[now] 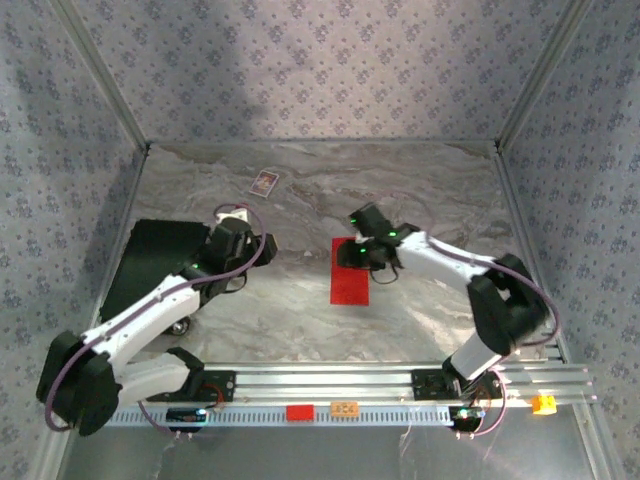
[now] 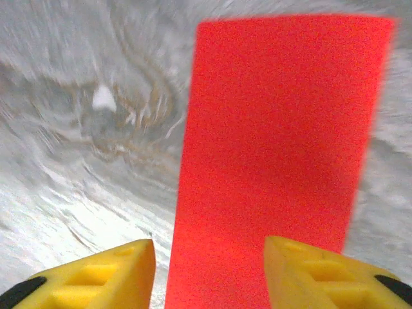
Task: Fold a paper plane with a square sheet of paper (pick it up from the middle)
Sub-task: Turn over the paper at the center of the table, then third fold the triangle at the center of the table.
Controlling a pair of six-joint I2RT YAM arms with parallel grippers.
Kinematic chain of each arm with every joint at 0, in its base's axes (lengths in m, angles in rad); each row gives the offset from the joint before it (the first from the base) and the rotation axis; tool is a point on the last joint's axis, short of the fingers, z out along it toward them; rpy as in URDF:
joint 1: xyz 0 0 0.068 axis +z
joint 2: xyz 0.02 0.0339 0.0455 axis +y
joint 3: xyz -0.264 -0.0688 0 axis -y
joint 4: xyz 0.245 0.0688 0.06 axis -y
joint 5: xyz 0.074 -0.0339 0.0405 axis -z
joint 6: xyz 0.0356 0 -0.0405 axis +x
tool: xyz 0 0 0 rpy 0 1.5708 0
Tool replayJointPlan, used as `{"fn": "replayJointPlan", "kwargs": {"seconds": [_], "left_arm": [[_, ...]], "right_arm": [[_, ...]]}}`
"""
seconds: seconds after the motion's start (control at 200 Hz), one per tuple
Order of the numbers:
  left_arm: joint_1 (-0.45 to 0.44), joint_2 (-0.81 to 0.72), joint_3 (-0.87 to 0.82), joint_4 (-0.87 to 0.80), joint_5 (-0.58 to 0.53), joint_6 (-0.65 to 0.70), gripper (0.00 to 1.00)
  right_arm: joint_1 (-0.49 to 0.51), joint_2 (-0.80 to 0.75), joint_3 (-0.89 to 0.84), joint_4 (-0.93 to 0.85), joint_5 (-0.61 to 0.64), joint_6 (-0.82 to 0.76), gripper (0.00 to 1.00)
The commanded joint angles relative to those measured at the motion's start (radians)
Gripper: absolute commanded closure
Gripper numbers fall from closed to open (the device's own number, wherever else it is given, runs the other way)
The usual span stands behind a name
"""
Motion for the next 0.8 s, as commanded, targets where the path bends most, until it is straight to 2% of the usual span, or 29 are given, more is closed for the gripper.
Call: {"fn": "replayJointPlan", "kwargs": {"seconds": [0.0,0.145,0.24,0.37,0.66,0.795], "left_arm": [[0.003,0.090,0.059,0.064,0.148,0.008,0.58],[-0.005,0.278,0.123,0.119,0.345,-0.034,0.61],[-0.022,0.401,0.171,0.151,0.453,-0.054,0.62],[-0.054,0.508,0.228,0.175,0.513,-0.085,0.63],[-0.075,0.661,0.333,0.162,0.599,-0.103,0.63],[-0.082,0.700,0.350,0.160,0.613,-0.110,0.62]], "right_arm": [[-0.094,-0.063,-0.119,0.152,-0.202,0.068,0.60],[-0.215,-0.086,-0.267,0.302,-0.339,0.136,0.81],[-0.244,-0.064,-0.304,0.358,-0.397,0.159,0.85],[-0.244,-0.015,-0.295,0.369,-0.429,0.160,0.92],[-0.248,0.078,-0.284,0.421,-0.460,0.182,0.94],[-0.252,0.122,-0.296,0.391,-0.450,0.169,0.94]]}}
